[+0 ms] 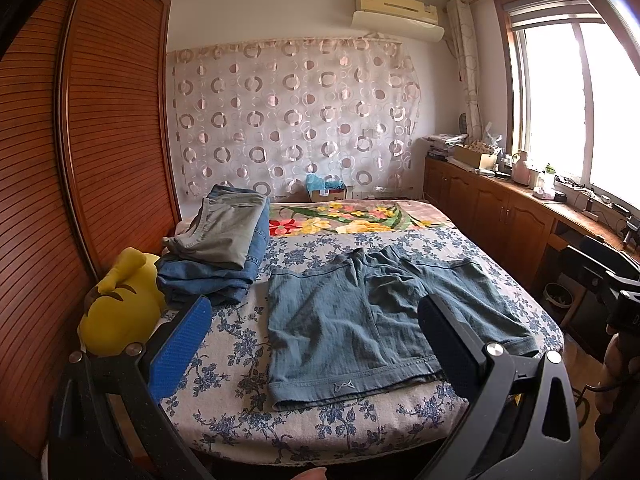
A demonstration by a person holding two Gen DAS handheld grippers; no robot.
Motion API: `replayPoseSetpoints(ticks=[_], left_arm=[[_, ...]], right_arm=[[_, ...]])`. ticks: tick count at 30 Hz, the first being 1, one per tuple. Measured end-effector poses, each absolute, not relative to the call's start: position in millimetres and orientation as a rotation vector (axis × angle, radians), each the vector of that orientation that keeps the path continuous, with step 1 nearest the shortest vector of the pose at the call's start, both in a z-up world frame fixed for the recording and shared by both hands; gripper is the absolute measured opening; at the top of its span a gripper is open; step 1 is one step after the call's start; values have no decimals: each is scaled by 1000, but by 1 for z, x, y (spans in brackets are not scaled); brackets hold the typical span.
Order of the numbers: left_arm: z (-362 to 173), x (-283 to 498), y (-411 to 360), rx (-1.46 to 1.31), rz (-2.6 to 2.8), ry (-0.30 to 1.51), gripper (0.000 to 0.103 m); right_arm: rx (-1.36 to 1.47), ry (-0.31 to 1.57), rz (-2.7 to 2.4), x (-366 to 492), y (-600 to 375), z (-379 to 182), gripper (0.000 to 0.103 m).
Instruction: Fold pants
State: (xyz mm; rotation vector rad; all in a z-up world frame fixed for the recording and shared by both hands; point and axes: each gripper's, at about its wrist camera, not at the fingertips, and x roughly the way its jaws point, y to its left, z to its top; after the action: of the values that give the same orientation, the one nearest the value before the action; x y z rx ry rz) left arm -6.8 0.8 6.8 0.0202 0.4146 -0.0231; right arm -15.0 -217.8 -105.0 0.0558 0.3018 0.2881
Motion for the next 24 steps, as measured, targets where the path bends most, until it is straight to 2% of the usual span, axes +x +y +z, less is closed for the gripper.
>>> replayPoseSetpoints(ticks=[24], left_arm=[[7,-7,1,19,-23,413,103]], right_arm=[[54,299,288,-16,-218,-104,103]])
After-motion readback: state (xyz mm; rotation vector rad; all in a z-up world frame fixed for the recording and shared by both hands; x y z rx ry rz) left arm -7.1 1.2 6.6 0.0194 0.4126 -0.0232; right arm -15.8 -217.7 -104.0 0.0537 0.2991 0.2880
